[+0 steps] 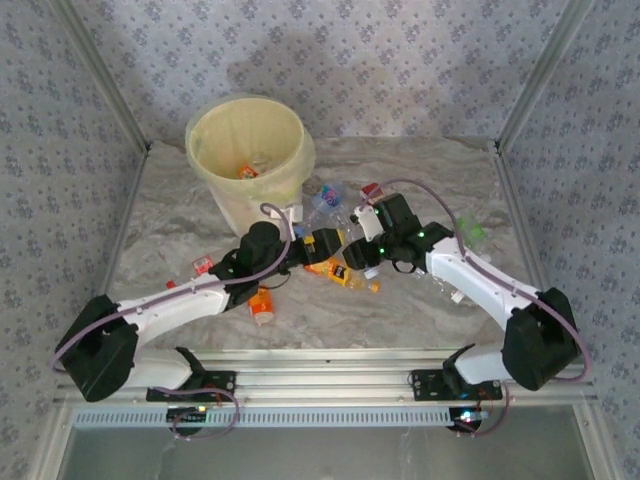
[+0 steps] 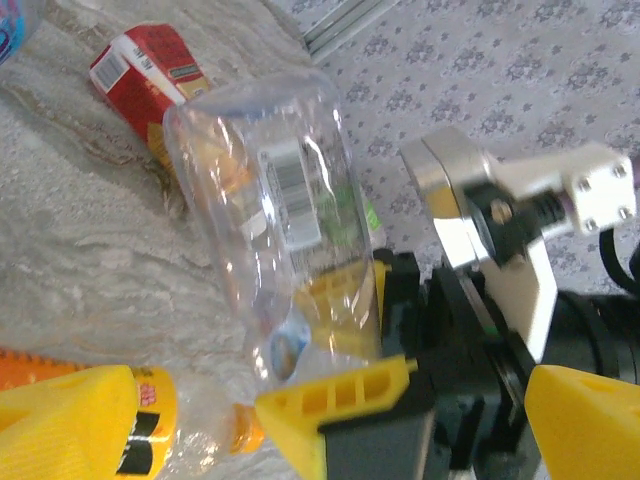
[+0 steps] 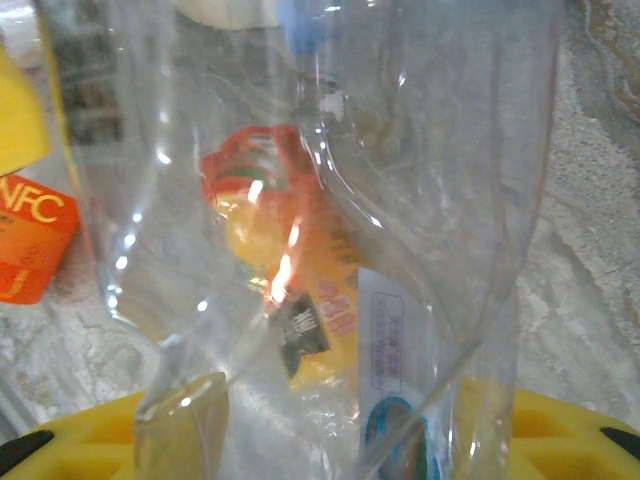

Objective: Put the plastic bottles in the bin

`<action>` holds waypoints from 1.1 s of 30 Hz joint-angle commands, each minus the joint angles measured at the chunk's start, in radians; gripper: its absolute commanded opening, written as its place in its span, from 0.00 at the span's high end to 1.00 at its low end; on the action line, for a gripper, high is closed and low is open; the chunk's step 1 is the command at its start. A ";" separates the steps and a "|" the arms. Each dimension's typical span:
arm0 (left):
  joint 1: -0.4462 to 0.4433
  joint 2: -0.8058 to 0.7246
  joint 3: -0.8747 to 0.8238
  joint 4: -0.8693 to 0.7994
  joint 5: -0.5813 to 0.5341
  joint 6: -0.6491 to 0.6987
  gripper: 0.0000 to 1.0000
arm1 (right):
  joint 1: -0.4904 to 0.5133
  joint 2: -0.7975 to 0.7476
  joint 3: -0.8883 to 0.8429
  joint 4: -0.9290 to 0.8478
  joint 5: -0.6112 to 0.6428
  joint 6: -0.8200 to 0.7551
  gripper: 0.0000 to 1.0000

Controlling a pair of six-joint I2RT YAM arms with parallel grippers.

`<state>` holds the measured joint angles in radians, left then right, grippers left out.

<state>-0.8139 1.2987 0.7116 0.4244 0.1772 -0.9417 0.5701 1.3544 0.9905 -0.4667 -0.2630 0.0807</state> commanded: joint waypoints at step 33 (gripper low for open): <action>0.037 0.195 0.162 0.105 0.089 -0.217 0.18 | 0.121 -0.183 -0.088 0.000 0.096 0.076 0.46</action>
<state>-0.7788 1.4830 0.8341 0.5198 0.2329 -1.1545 0.6823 1.1843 0.8925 -0.4553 -0.2039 0.1429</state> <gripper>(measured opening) 0.845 0.536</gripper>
